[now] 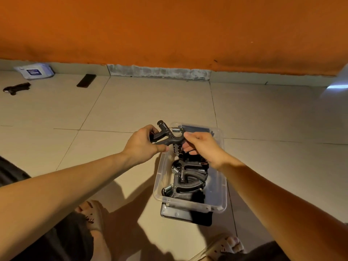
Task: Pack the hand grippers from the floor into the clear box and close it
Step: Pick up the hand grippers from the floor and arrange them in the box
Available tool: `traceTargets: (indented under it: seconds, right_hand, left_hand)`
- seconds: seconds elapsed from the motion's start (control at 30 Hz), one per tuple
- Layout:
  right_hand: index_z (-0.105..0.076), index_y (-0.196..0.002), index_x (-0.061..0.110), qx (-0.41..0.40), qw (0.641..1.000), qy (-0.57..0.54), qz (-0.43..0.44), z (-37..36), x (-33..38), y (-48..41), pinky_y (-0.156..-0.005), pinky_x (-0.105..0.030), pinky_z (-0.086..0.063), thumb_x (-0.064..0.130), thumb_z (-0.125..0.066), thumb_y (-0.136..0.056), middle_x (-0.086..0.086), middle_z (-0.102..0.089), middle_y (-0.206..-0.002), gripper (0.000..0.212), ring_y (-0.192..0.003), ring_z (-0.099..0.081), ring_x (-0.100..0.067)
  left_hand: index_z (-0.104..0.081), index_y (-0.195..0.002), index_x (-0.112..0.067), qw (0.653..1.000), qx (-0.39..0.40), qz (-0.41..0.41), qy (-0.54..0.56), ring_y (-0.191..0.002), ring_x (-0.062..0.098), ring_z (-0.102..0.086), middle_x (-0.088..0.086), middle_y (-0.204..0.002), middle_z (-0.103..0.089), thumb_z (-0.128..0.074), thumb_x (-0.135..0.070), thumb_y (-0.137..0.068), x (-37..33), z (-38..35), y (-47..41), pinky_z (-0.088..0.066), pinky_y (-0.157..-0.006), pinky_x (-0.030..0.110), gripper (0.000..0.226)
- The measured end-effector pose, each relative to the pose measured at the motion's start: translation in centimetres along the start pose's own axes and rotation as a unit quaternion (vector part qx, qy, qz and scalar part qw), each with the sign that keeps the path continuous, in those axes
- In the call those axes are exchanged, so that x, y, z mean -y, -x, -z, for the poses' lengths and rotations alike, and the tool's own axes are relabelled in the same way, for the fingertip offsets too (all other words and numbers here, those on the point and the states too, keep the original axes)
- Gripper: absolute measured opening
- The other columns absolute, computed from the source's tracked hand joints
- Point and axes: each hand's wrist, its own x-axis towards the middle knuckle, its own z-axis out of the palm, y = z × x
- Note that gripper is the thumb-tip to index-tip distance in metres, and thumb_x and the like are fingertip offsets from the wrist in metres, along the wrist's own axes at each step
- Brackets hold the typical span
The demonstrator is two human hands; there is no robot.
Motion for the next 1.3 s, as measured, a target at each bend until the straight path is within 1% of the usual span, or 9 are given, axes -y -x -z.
traceTargets:
  seconds: [0.33, 0.43, 0.53, 0.67, 0.77, 0.97, 1.13, 1.23, 1.3]
  right_hand:
    - [-0.064, -0.118, 0.003, -0.05, 0.971, -0.223, -0.072, -1.3, 2.0, -0.3, -0.076, -0.036, -0.064, 0.03, -0.055, -0.104, -0.023, -0.075, -0.097, 0.032, -0.085, -0.076, -0.027]
    - [-0.065, -0.108, 0.005, -0.069, 0.983, -0.161, -0.049, 0.1, 2.4, -0.8, -0.065, -0.033, -0.062, 0.026, -0.05, -0.106, -0.02, -0.071, -0.088, 0.026, -0.064, -0.069, -0.019]
    - [-0.068, -0.093, 0.013, -0.078, 0.996, -0.049, -0.013, 1.1, 2.4, -1.3, -0.056, -0.027, -0.048, 0.026, -0.046, -0.107, -0.013, -0.065, -0.078, 0.029, -0.05, -0.057, -0.01]
    - [-0.071, -0.089, 0.011, -0.037, 0.999, -0.003, 0.014, 0.6, 3.1, -0.8, -0.074, -0.034, -0.051, 0.028, -0.048, -0.106, -0.009, -0.065, -0.076, 0.033, -0.067, -0.062, -0.019]
    - [-0.071, -0.103, 0.002, 0.029, 0.997, 0.033, 0.058, -0.1, 4.0, -0.2, -0.071, -0.032, -0.051, 0.026, -0.051, -0.105, -0.01, -0.062, -0.08, 0.031, -0.072, -0.06, -0.021]
    - [-0.063, -0.101, 0.018, 0.069, 0.994, -0.019, 0.077, -1.0, 5.0, 0.2, -0.064, -0.026, -0.054, 0.022, -0.061, -0.1, -0.006, -0.073, -0.087, 0.004, -0.069, -0.068, -0.019]
    - [-0.063, -0.113, 0.016, 0.033, 0.996, 0.029, 0.079, 0.4, 5.0, 0.4, -0.069, -0.027, -0.054, 0.028, -0.065, -0.098, 0.0, -0.072, -0.079, 0.02, -0.069, -0.07, -0.013]
    - [-0.064, -0.117, 0.02, 0.041, 0.979, 0.171, 0.105, 2.0, 4.4, 0.7, -0.075, -0.02, -0.052, 0.037, -0.079, -0.083, 0.01, -0.07, -0.092, 0.04, -0.082, -0.068, -0.002]
    - [-0.064, -0.119, 0.025, 0.034, 0.948, 0.289, 0.132, 2.5, 3.6, 0.6, -0.082, -0.027, -0.053, 0.046, -0.082, -0.074, 0.011, -0.067, -0.104, 0.052, -0.094, -0.065, -0.007]
  left_hand:
    - [-0.057, -0.095, -0.023, 1.0, 0.014, -0.022, 0.003, -0.07, 0.017, -0.064, -0.006, -0.08, -0.068, -0.09, -0.048, -0.068, -2.2, -0.3, 0.5, -0.05, -0.063, 0.034, 0.049]
    - [-0.065, -0.09, -0.014, 0.995, 0.087, -0.04, 0.003, -0.067, 0.016, -0.061, 0.001, -0.077, -0.069, -0.085, -0.046, -0.077, -3.2, 1.2, 0.2, -0.046, -0.065, 0.031, 0.04]
    - [-0.07, -0.082, 0.001, 0.995, 0.074, -0.045, 0.057, -0.063, 0.016, -0.059, 0.018, -0.074, -0.07, -0.079, -0.044, -0.084, -4.0, 4.1, -0.5, -0.047, -0.065, 0.032, 0.046]
    - [-0.071, -0.095, -0.002, 0.991, 0.073, -0.028, 0.108, -0.074, 0.014, -0.061, 0.009, -0.084, -0.07, -0.074, -0.035, -0.091, -4.4, 5.6, -0.7, -0.048, -0.064, 0.024, 0.033]
    - [-0.076, -0.103, -0.013, 0.982, 0.134, 0.001, 0.131, -0.084, 0.013, -0.067, 0.005, -0.098, -0.077, -0.073, -0.04, -0.091, -4.4, 4.8, -0.5, -0.048, -0.068, 0.026, 0.029]
    - [-0.078, -0.105, -0.006, 0.969, 0.171, 0.017, 0.175, -0.069, 0.01, -0.063, -0.004, -0.076, -0.073, -0.075, -0.021, -0.091, -4.8, 3.8, -0.6, -0.047, -0.061, 0.023, 0.021]
    - [-0.079, -0.096, -0.002, 0.975, 0.089, 0.037, 0.202, -0.069, 0.017, -0.063, 0.008, -0.076, -0.073, -0.073, -0.011, -0.092, -5.1, 3.5, -1.3, -0.049, -0.052, 0.021, 0.012]
    - [-0.077, -0.093, 0.003, 0.959, 0.029, 0.097, 0.264, -0.058, 0.02, -0.062, 0.012, -0.074, -0.072, -0.071, -0.004, -0.091, -4.8, 3.2, -1.9, -0.054, -0.05, 0.023, 0.009]
    - [-0.075, -0.089, 0.005, 0.941, 0.03, 0.138, 0.307, -0.047, 0.02, -0.058, 0.013, -0.07, -0.07, -0.07, 0.002, -0.09, -4.5, 2.6, -2.2, -0.055, -0.05, 0.025, 0.006]
